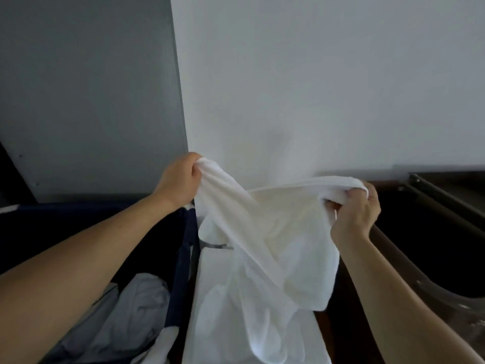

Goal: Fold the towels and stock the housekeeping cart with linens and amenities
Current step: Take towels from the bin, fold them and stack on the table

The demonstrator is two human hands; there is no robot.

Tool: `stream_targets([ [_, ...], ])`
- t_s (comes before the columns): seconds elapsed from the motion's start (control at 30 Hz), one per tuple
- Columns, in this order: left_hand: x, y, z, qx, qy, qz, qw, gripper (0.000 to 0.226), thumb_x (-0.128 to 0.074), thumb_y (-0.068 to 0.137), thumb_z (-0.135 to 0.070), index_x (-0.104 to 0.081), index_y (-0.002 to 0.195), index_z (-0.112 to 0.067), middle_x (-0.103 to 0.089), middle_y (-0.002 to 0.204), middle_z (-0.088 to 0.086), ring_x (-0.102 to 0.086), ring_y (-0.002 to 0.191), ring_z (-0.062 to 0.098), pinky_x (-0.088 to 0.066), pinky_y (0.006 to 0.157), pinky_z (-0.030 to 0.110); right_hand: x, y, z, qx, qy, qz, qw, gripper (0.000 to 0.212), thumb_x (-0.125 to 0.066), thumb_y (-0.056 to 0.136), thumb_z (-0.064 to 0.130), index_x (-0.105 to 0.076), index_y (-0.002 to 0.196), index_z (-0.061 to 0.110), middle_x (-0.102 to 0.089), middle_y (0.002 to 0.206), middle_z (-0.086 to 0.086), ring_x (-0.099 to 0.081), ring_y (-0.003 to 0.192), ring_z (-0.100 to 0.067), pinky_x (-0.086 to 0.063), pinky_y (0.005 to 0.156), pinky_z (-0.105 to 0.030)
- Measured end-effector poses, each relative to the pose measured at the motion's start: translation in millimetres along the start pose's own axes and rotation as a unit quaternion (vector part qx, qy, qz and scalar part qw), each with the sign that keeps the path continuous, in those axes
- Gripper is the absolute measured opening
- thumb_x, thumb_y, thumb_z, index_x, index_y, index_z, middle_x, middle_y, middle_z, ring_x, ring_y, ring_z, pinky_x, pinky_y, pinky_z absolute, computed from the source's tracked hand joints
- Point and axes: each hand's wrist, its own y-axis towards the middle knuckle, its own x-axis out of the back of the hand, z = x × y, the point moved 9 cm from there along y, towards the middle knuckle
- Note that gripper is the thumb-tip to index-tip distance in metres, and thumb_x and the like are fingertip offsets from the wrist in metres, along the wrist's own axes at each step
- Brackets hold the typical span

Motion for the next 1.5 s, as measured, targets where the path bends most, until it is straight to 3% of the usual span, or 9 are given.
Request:
stream_targets([
  [0.1,18,14,-22,-0.064,-0.015,-0.056,0.996,0.034,-0.04,0.098,-0.004,-0.062,0.124,-0.008,-0.063,0.12,0.013,-0.057,0.112,0.028,-0.04,0.094,0.027,5,-5,-21,-0.016,-0.259,0.069,0.963,0.017,-0.049,0.074,0.011,-0.06,0.061,0.016,-0.054,0.063,-0.005,-0.054,0.058,-0.021,-0.051,0.051,-0.033],
  [0.23,12,11,-58,-0.144,-0.049,-0.04,0.988,0.035,-0.04,0.096,0.001,-0.064,0.12,-0.01,-0.062,0.118,0.01,-0.057,0.109,0.021,-0.044,0.099,0.033,26,-66,-130,-0.157,-0.716,0.44,0.518,0.021,-0.056,0.089,0.018,-0.067,0.101,0.006,-0.065,0.094,-0.009,-0.065,0.076,-0.023,-0.051,0.057,-0.022],
  [0.27,5,6,-67,-0.168,-0.057,-0.021,0.984,0.035,-0.04,0.096,0.001,-0.063,0.12,-0.009,-0.062,0.118,0.008,-0.057,0.109,0.019,-0.044,0.1,0.032,33,-78,-143,-0.181,-0.727,0.471,0.466,0.029,-0.061,0.086,0.026,-0.066,0.109,0.008,-0.064,0.109,-0.008,-0.065,0.091,-0.025,-0.053,0.067,-0.025],
  [0.33,-11,-3,-81,-0.193,-0.078,0.037,0.977,0.031,-0.039,0.099,-0.002,-0.061,0.121,-0.009,-0.062,0.12,0.003,-0.057,0.109,0.011,-0.042,0.1,0.024,21,-80,-143,-0.141,-0.716,0.464,0.503,0.053,-0.07,0.082,0.039,-0.06,0.127,0.014,-0.056,0.132,-0.002,-0.056,0.117,-0.025,-0.048,0.091,-0.03],
  [0.47,-48,-27,-89,-0.171,-0.118,0.19,0.96,0.025,-0.039,0.102,-0.009,-0.058,0.112,-0.022,-0.062,0.104,-0.01,-0.056,0.089,-0.003,-0.043,0.078,0.008,-59,-72,-80,0.094,-0.557,0.394,0.725,0.072,-0.071,0.086,0.039,-0.037,0.147,0.025,-0.041,0.147,0.006,-0.042,0.132,-0.013,-0.032,0.106,-0.026],
  [0.63,-58,-45,-92,-0.17,-0.127,0.259,0.942,0.023,-0.044,0.099,-0.012,-0.055,0.115,-0.024,-0.063,0.101,-0.006,-0.059,0.085,0.006,-0.047,0.075,0.018,-102,-87,-63,0.127,-0.501,0.462,0.721,0.021,-0.068,0.085,0.024,-0.059,0.1,0.036,-0.065,0.092,0.021,-0.063,0.084,0.005,-0.05,0.068,-0.013],
  [0.87,-40,-35,-44,-0.045,-0.21,0.221,0.951,0.029,-0.064,0.091,-0.011,-0.049,0.114,-0.02,-0.067,0.1,0.014,-0.061,0.079,0.02,-0.053,0.079,0.033,-106,-67,-38,0.067,-0.318,0.326,0.888,0.02,-0.063,0.09,0.022,-0.068,0.077,0.036,-0.068,0.067,0.014,-0.058,0.057,0.0,-0.047,0.053,-0.019],
  [1.13,-42,-41,-34,0.019,-0.374,0.146,0.916,0.02,-0.07,0.09,-0.02,-0.06,0.106,-0.018,-0.075,0.094,0.004,-0.072,0.088,0.021,-0.059,0.079,0.032,-133,-115,-12,0.236,-0.317,0.431,0.812,0.034,-0.064,0.091,0.029,-0.052,0.103,0.059,-0.06,0.109,0.021,-0.064,0.082,-0.008,-0.055,0.069,-0.025],
  [1.5,-69,-63,-22,0.144,-0.527,0.243,0.802,0.032,-0.057,0.098,-0.021,-0.068,0.114,0.004,-0.067,0.11,0.025,-0.065,0.096,0.033,-0.054,0.091,0.044,-128,-112,-28,0.204,-0.357,0.4,0.819,0.006,-0.072,0.09,0.022,-0.068,0.088,0.027,-0.066,0.084,0.018,-0.06,0.082,0.003,-0.045,0.068,-0.009],
])
